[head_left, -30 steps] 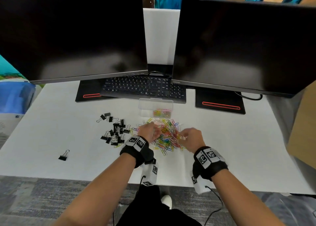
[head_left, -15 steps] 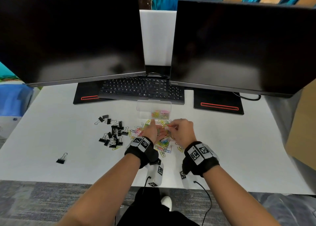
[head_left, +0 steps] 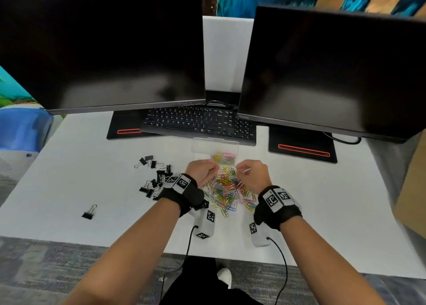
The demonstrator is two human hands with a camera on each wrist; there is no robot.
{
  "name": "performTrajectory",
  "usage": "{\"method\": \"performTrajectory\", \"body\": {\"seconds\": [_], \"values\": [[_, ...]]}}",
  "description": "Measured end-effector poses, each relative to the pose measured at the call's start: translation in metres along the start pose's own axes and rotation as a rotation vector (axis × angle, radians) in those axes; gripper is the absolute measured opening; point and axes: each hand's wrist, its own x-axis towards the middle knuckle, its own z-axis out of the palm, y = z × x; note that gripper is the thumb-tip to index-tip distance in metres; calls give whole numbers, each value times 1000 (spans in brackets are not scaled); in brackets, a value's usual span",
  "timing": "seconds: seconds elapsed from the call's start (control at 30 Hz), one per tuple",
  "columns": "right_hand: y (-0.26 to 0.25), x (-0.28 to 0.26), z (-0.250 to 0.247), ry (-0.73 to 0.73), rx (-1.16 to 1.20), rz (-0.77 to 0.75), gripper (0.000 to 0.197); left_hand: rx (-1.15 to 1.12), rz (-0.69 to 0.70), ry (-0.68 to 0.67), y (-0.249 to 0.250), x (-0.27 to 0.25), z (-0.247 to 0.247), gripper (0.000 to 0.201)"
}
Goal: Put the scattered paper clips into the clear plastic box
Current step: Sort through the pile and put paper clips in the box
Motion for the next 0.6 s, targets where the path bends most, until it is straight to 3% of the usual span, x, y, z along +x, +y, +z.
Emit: {"method": "performTrajectory", "body": {"seconds": [0.13, 0.23, 0.43, 0.6], "values": [[9, -6, 13, -44, -36, -20, 17, -13, 85, -63, 32, -7, 16, 7], [11, -9, 18, -67, -12, -24, 15, 60, 164, -63, 52, -2, 32, 31], [20, -9, 13, -48, -14, -18, 18, 266, 91, -44, 61, 13, 31, 39], [25, -7, 9, -39, 2, 14, 18, 96, 118, -94, 52, 10, 7, 37]]}}
